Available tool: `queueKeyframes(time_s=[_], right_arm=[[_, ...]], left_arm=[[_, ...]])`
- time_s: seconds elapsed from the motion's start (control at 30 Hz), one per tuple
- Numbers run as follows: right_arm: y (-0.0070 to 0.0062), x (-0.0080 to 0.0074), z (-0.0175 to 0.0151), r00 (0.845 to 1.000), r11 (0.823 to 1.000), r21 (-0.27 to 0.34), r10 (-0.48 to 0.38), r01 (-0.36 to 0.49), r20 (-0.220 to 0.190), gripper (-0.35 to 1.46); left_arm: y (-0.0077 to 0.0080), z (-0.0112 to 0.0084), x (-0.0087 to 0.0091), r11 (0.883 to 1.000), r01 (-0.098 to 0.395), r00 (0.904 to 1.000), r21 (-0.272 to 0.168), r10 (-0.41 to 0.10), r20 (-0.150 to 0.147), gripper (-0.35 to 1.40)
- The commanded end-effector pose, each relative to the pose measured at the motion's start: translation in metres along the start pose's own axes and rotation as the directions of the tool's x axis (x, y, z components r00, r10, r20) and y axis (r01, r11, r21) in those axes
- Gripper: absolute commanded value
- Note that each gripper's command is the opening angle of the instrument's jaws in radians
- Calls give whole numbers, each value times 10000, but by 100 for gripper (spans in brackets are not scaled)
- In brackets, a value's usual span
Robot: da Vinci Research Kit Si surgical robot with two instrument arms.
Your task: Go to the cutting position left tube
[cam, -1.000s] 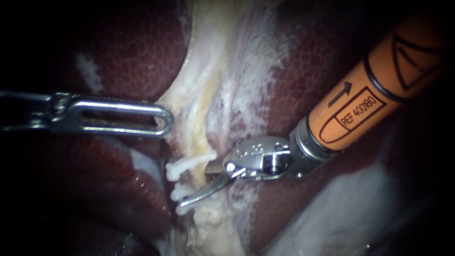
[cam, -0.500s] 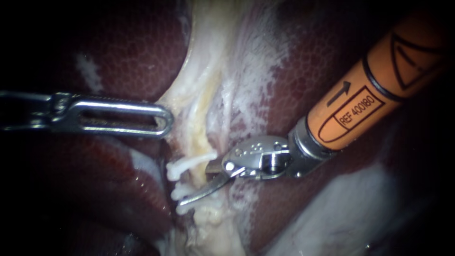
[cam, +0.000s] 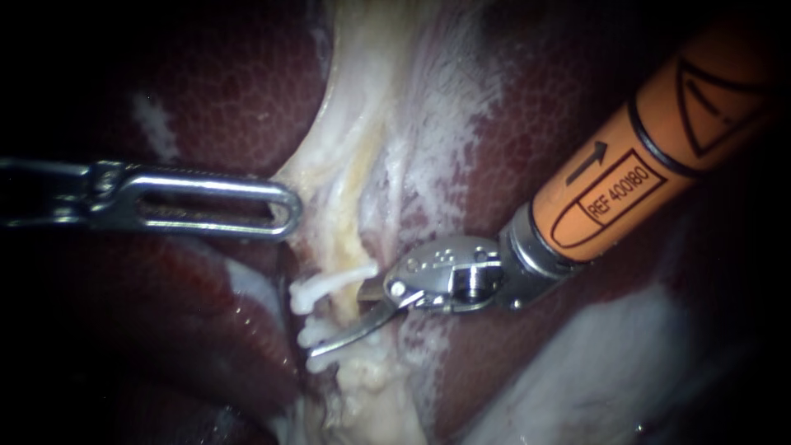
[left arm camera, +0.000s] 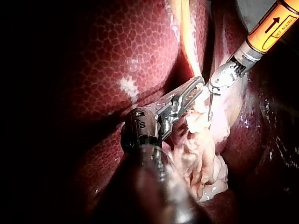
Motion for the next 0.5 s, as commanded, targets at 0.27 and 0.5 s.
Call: queueKeyframes(time_s=[0.27, 0.5], right_arm=[[0, 0, 0, 10000, 10000, 17, -15, 16, -30, 41], [0, -1, 0, 10000, 10000, 54, 24, -24, -29, 31]], left_arm=[[0, 0, 0, 10000, 2, 10000, -3, -2, 1, -35], [0, 0, 0, 10000, 2, 10000, -3, -2, 1, -35]])
